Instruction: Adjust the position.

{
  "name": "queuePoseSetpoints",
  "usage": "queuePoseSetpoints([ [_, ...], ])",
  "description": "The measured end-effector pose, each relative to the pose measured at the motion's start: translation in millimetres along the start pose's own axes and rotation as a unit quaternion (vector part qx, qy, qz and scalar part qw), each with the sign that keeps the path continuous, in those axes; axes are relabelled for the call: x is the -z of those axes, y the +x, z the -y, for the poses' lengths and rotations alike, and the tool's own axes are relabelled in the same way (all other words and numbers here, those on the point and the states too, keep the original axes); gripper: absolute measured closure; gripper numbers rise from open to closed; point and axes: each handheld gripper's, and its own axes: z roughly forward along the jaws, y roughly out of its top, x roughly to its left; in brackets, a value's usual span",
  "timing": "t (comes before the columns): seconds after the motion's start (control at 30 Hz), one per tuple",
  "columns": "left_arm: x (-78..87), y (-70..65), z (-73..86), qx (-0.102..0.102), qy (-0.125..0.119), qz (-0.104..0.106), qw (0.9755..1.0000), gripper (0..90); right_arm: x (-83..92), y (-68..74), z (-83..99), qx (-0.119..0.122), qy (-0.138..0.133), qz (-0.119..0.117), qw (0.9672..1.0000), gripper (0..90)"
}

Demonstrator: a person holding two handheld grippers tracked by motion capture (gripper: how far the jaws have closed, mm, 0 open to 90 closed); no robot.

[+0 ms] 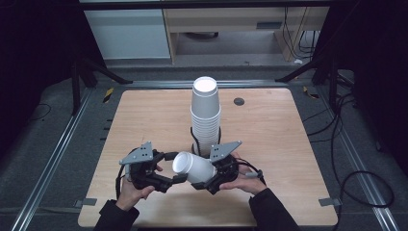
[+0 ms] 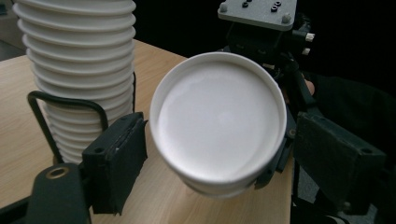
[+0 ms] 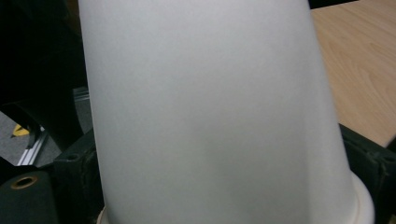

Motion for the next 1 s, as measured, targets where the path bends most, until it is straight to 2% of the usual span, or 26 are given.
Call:
queuePoseSetpoints([
  [0.1, 4.0, 2.3, -0.4, -0.002, 0.004, -0.006, 1.0, 15.6, 6.5, -3.0, 0.9, 0.002, 0.001, 0.013, 0.9999, 8.7],
  [0.13, 4.7, 3.2, -0.4, -0.004, 0.009, -0.01, 0.9999, 14.7, 12.0, -5.2, 1.3, 0.005, 0.006, 0.025, 0.9997, 8.6],
  [0.3, 1.9, 9.5, 3.9, -0.005, 0.047, -0.016, 0.9988, 12.8, 19.9, -8.0, 2.3, 0.013, 0.024, 0.04, 0.9988, 8.5],
  [0.43, -4.7, 13.4, 9.3, 0.0, 0.073, -0.011, 0.9973, 12.7, 21.2, -8.4, 3.8, 0.027, 0.048, 0.052, 0.9972, 8.5],
  [0.53, -9.4, 13.5, 11.8, -0.003, 0.089, -0.009, 0.9959, 12.6, 17.8, -8.0, 5.8, 0.036, 0.071, 0.059, 0.9951, 8.5],
  [0.67, -15.4, 11.7, 13.8, -0.005, 0.109, -0.001, 0.9941, 12.7, 9.6, -6.2, 7.9, 0.044, 0.094, 0.056, 0.9931, 8.5],
  [0.83, -22.4, 8.9, 15.4, -0.01, 0.129, 0.005, 0.9915, 12.5, -5.9, -0.1, 10.2, 0.058, 0.131, 0.05, 0.9885, 8.5],
  [1.0, -29.4, 5.8, 16.9, -0.013, 0.148, 0.009, 0.9889, 12.7, -13.5, 3.4, 9.3, 0.07, 0.143, 0.05, 0.986, 8.5],
])
